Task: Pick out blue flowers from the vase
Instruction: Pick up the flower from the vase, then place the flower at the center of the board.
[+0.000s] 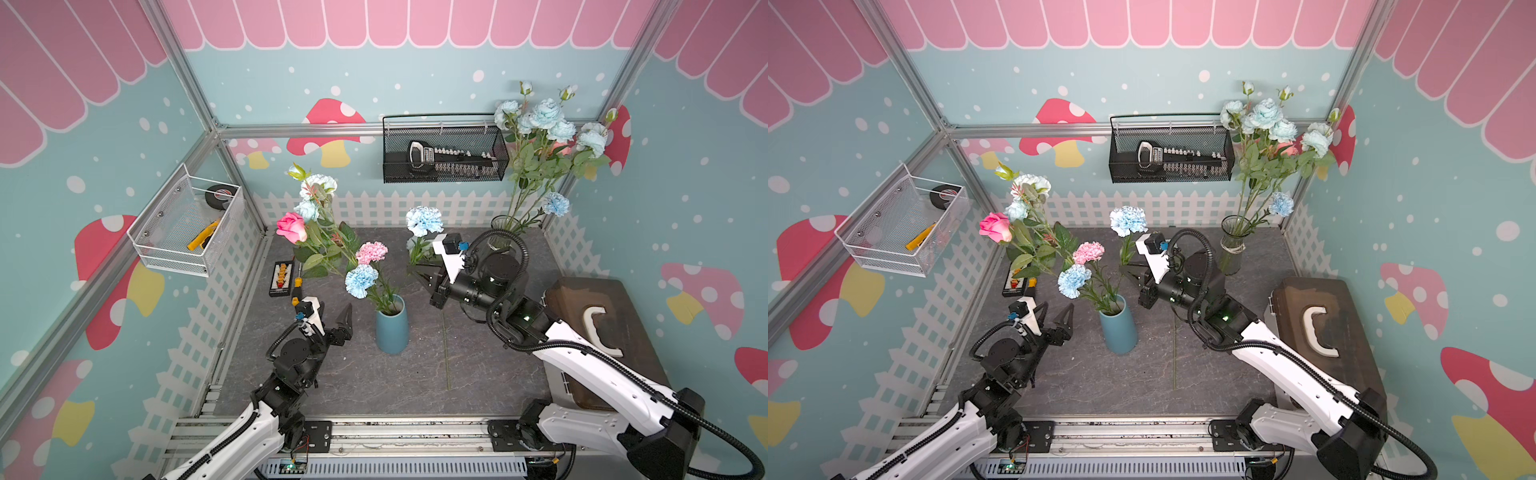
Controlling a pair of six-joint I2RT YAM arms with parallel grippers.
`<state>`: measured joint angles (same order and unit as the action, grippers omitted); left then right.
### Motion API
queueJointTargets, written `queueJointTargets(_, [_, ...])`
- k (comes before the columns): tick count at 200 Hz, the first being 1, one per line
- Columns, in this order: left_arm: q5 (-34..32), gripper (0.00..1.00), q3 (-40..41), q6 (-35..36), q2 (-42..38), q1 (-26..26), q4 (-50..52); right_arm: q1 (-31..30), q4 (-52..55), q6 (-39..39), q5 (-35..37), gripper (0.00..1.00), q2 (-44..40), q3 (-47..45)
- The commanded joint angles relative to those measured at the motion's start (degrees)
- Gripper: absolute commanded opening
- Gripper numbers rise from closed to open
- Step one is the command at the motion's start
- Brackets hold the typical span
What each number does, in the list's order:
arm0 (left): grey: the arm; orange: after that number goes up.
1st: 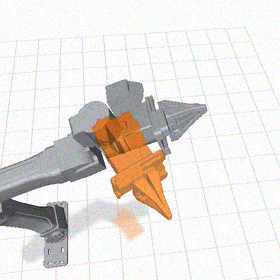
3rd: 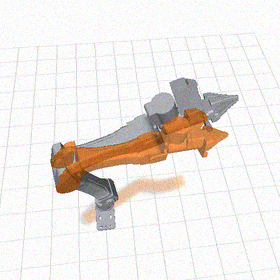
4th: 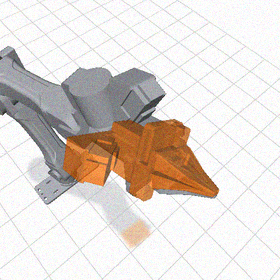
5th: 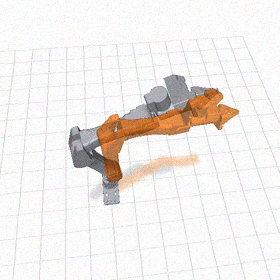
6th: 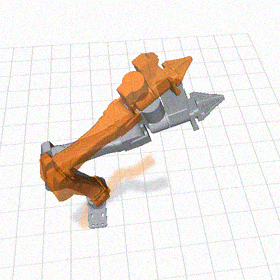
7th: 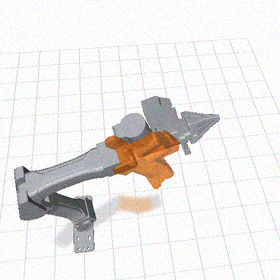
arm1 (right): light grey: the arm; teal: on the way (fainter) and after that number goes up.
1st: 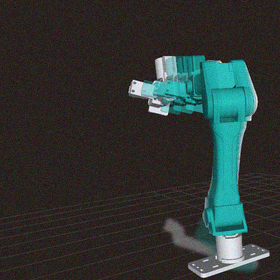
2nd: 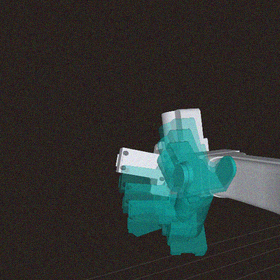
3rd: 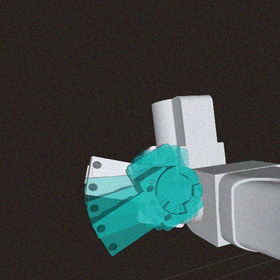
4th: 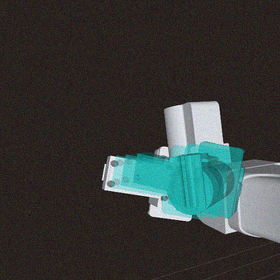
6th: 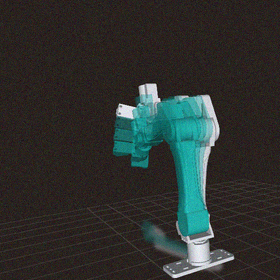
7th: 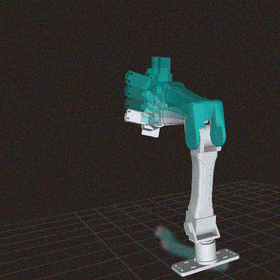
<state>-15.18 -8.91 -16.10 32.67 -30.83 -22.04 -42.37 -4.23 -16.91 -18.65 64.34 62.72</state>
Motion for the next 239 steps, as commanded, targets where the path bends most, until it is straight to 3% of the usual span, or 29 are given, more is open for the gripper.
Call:
queueJointTargets(1, [0.6, 0.85, 0.4, -0.3, -0.1, 0.3, 0.3, 0.7, 8.5, 1.8, 0.9, 0.03, -2.1, 4.0])
queueJointTargets(77, [0.7, 0.85, 0.3, -0.3, 0.2, 0.3, 0.2, 6.0, 25.7, 1.7, -0.8, 0.03, -7.0, 13.1])
queueJointTargets(146, [0.7, 0.85, 0.2, -0.3, 0.6, 0.3, 0.1, 15.1, 28.9, -2.2, -9.2, 0.03, -9.8, 12.5])
queueJointTargets(189, [0.7, 0.85, 0.2, -0.3, 0.6, 0.3, 0.1, 17.3, 32.1, -2.4, -9.0, 0.03, -7.6, 10.0])
queueJointTargets(239, [0.7, 0.85, 0.1, -0.3, 0.7, 0.3, 0.1, 20.6, 32.8, -2.7, -15.2, 0.03, -0.4, 4.7])
